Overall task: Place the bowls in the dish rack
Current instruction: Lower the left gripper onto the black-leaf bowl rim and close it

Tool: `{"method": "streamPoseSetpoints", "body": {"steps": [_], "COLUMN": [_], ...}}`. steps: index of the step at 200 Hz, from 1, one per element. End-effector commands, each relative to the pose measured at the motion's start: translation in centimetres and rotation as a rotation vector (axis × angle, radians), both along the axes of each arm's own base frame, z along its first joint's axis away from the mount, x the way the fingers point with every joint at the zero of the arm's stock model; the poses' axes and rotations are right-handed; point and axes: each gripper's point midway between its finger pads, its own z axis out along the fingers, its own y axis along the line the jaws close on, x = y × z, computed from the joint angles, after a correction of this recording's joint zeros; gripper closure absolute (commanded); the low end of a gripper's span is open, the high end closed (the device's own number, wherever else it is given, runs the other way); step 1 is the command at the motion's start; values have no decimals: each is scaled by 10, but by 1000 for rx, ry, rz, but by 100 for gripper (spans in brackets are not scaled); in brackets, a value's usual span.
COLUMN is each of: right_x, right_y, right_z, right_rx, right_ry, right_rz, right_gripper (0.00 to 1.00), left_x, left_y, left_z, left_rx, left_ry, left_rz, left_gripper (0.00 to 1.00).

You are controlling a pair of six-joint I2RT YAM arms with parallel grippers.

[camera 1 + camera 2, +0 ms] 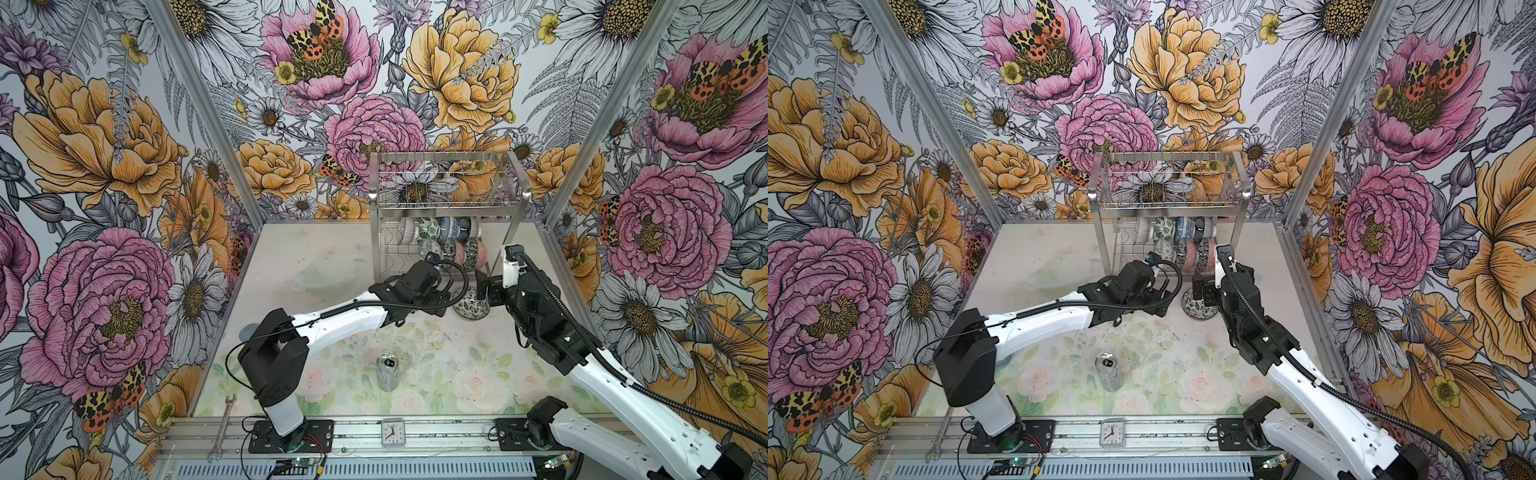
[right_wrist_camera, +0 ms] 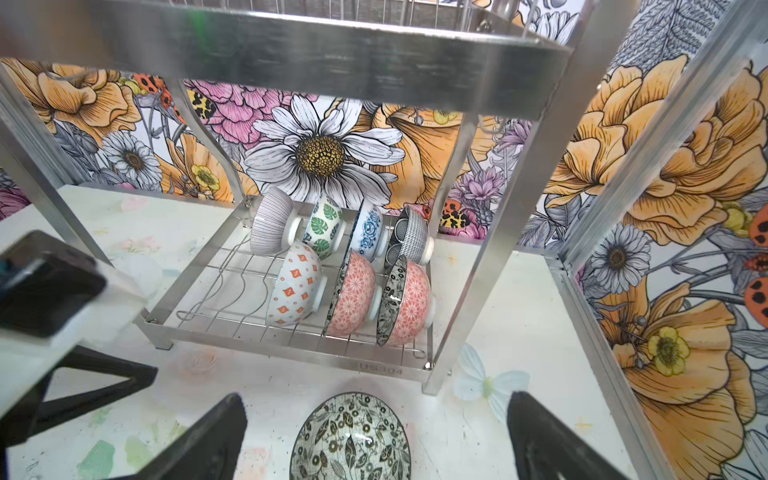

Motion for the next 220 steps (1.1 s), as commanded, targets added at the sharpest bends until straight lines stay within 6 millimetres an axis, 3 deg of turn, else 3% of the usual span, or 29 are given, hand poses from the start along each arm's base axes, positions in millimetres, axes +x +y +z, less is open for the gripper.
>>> {"method": "streamPoseSetpoints", "body": {"steps": [1,10,49,87,159,220], "right_x": [0,2,5,7,4,3], "right_y": [1,1,6,11,9,7], "right_z": [-10,-11,-18,-24,-29,-30], "right_rx": [14,17,23,54,72,72], "right_ry": [49,53,80,98,103,103], "right_rz": [-3,-10,-1,10,-4,-9], "right_gripper": [0,0,0,0,0,0], "left_x": [8,11,20,27,32,34], "left_y": [-27,-33,-53,-71,-89,-89], "left_z": [12,-8,-38,-62,-88,-92], "left_rx": [-143,-132,-152,-155,-171,-176], "left_ry": [40,76,149,194,245,255], "left_rz": [24,38,57,48,29,33], "left_gripper": [1,1,5,21,46,68]}}
